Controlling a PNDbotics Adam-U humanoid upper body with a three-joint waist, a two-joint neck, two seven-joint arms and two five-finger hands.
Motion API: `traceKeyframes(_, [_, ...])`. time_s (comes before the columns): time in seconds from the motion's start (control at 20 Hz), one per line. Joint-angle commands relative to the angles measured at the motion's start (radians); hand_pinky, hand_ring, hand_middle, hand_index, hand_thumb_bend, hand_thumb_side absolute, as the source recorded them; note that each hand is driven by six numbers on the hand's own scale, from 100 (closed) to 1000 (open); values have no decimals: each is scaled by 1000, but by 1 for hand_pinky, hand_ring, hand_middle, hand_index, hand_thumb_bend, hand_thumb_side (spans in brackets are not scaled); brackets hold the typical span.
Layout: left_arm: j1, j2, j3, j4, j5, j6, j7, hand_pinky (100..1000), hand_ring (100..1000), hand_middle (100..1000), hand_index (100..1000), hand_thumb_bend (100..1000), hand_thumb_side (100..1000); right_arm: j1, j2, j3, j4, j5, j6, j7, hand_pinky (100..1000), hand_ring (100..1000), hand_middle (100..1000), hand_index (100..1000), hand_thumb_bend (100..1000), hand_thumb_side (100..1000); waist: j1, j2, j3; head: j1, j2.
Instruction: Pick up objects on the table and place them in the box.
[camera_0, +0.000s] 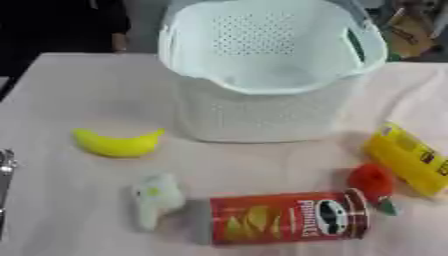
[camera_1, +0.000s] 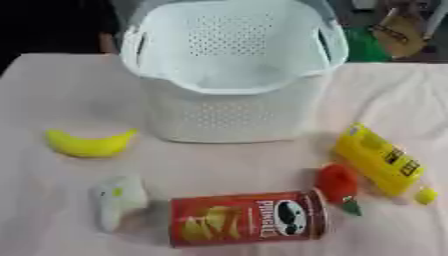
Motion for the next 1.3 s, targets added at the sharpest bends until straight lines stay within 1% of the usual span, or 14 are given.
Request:
traceKeyframes(0.05, [-5,11,10,-12,3,-6,7,870,929,969,989,191,1000,4,-34,-2,-13,-5,-12,-7,869,852,851,928,100,886,1,-23,0,6,14])
traceKeyframes(0.5, [-4,10,10,-12,2,-8,6,870,930,970,990,192,1000,10,-47,0,-13,-5,3,6,869,852,852,929,100,890,1,-26,-3,-1,12])
traceKeyframes(0.8, [-2,11,11,-12,1,-8,6,869,930,969,989,193,1000,24,-84,9,-13,6,30,40,867,851,856,937,100,894,-1,-29,-5,-8,-2])
traceKeyframes(0.95, [-2,13,11,-12,0,-8,4,869,929,968,988,195,1000,41,-139,17,-13,6,63,92,861,832,861,944,100,873,-3,-32,-8,-17,-6])
traceKeyframes(1.05, [-1,15,10,-12,-2,-7,2,867,928,963,985,197,1000,49,-172,21,-13,4,79,119,860,830,866,947,100,879,-4,-34,-10,-23,-7])
traceKeyframes(1.1, [0,16,9,-12,-3,-4,-1,865,925,957,982,197,1000,59,-214,28,-13,6,88,140,860,830,866,947,100,875,-6,-36,-12,-29,-7])
traceKeyframes(1.15, [1,17,8,-12,-3,0,-6,844,897,923,964,149,1000,67,-252,36,-13,10,95,164,860,820,867,945,100,878,-8,-37,-14,-36,-8])
traceKeyframes(1.25, [3,20,2,-12,4,5,-24,815,868,892,940,102,1000,82,-348,57,-13,34,104,248,857,819,869,944,100,876,-12,-41,-16,-61,-8])
traceKeyframes(1.3, [3,21,1,-12,7,6,-32,815,868,892,940,102,1000,83,-376,64,-13,40,108,284,857,819,869,944,100,876,-13,-42,-16,-71,-7])
